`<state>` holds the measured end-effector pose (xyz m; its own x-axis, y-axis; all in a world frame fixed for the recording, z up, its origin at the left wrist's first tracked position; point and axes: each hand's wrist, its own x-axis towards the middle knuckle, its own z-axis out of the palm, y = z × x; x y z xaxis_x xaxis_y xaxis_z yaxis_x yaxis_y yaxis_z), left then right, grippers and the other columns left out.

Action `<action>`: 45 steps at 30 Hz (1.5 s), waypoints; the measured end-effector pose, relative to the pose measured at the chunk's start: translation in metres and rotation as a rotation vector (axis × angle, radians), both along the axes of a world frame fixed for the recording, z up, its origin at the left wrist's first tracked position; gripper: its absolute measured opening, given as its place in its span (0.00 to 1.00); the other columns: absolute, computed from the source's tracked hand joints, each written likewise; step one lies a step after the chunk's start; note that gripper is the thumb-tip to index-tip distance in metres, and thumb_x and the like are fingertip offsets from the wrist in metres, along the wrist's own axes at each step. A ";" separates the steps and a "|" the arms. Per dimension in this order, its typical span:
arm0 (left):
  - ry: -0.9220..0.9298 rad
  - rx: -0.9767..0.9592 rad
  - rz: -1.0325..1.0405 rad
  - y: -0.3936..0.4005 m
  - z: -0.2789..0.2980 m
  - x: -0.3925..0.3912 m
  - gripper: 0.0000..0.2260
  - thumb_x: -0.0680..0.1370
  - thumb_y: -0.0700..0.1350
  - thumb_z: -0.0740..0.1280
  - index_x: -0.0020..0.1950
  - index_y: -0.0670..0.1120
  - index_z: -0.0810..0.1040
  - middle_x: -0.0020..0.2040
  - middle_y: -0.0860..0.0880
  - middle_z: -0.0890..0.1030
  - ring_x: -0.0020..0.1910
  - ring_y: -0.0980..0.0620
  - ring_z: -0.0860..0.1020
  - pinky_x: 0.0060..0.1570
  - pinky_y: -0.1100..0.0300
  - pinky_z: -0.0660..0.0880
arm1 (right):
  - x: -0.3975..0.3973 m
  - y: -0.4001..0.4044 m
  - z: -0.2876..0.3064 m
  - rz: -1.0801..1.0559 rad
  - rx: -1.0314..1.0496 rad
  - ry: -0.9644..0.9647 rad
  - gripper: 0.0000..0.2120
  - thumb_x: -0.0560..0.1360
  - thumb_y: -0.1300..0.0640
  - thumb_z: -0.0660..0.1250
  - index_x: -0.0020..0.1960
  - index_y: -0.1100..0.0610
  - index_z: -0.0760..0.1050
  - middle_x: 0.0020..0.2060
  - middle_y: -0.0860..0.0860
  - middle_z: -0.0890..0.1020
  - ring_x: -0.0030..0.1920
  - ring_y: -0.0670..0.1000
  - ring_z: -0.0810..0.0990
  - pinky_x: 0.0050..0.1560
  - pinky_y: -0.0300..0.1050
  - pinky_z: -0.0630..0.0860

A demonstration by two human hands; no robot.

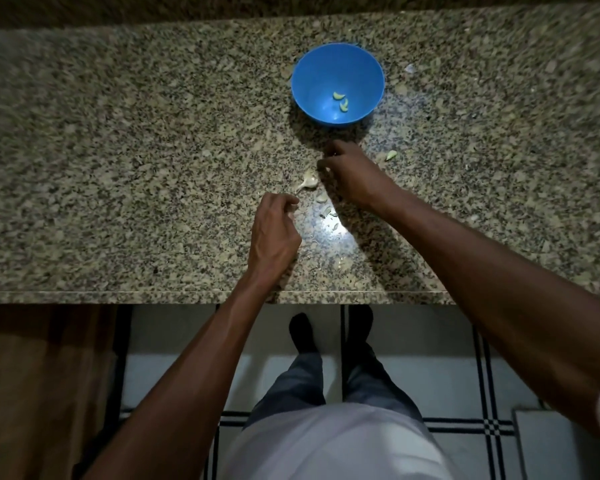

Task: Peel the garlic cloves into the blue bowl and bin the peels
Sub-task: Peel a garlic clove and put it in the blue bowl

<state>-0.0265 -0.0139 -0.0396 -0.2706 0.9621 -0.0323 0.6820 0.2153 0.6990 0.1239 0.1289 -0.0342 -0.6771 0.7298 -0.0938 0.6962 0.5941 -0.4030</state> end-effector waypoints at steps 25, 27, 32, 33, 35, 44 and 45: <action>0.349 -0.042 -0.486 0.005 0.000 0.011 0.13 0.84 0.41 0.66 0.69 0.43 0.76 0.64 0.43 0.75 0.64 0.43 0.70 0.55 0.48 0.76 | 0.035 -0.103 0.003 -0.385 -0.116 0.069 0.05 0.79 0.65 0.69 0.55 0.63 0.80 0.57 0.60 0.76 0.56 0.58 0.76 0.48 0.45 0.72; 0.409 -0.052 -0.478 0.008 -0.003 0.014 0.12 0.84 0.40 0.65 0.68 0.43 0.77 0.63 0.43 0.74 0.63 0.44 0.70 0.53 0.48 0.78 | 0.027 -0.100 0.000 -0.382 -0.129 0.073 0.09 0.79 0.63 0.70 0.59 0.62 0.80 0.59 0.60 0.75 0.59 0.58 0.75 0.51 0.43 0.71; 0.456 -0.014 -0.471 0.003 -0.009 0.013 0.09 0.82 0.34 0.66 0.61 0.40 0.81 0.54 0.43 0.76 0.53 0.46 0.73 0.46 0.50 0.78 | 0.011 -0.102 -0.001 -0.314 -0.060 0.054 0.08 0.83 0.62 0.65 0.58 0.62 0.82 0.56 0.58 0.74 0.53 0.54 0.73 0.44 0.40 0.67; 0.457 -0.007 -0.458 0.001 -0.009 0.011 0.08 0.81 0.33 0.66 0.58 0.40 0.81 0.53 0.44 0.77 0.51 0.46 0.73 0.46 0.50 0.78 | 0.009 -0.103 -0.001 -0.311 -0.077 0.062 0.09 0.83 0.63 0.64 0.58 0.63 0.81 0.56 0.58 0.74 0.53 0.54 0.72 0.45 0.41 0.70; 0.443 0.001 -0.408 -0.002 -0.011 0.005 0.05 0.81 0.32 0.67 0.52 0.39 0.80 0.51 0.43 0.79 0.49 0.47 0.75 0.46 0.50 0.79 | 0.008 -0.105 -0.001 -0.320 -0.122 0.078 0.08 0.81 0.66 0.63 0.57 0.66 0.79 0.56 0.60 0.75 0.52 0.57 0.73 0.47 0.46 0.72; 0.189 0.062 -0.132 -0.015 -0.011 -0.025 0.08 0.81 0.36 0.65 0.53 0.38 0.85 0.47 0.43 0.84 0.44 0.51 0.79 0.44 0.58 0.79 | 0.004 -0.127 -0.001 -0.248 0.092 -0.063 0.08 0.82 0.67 0.61 0.53 0.65 0.79 0.51 0.59 0.78 0.52 0.57 0.75 0.49 0.55 0.78; 0.170 0.064 -0.119 -0.017 -0.010 -0.024 0.08 0.81 0.36 0.66 0.52 0.39 0.85 0.47 0.43 0.84 0.44 0.52 0.78 0.42 0.63 0.77 | 0.004 -0.128 -0.001 -0.243 0.096 -0.074 0.07 0.82 0.68 0.62 0.54 0.65 0.79 0.51 0.60 0.78 0.52 0.57 0.75 0.49 0.55 0.78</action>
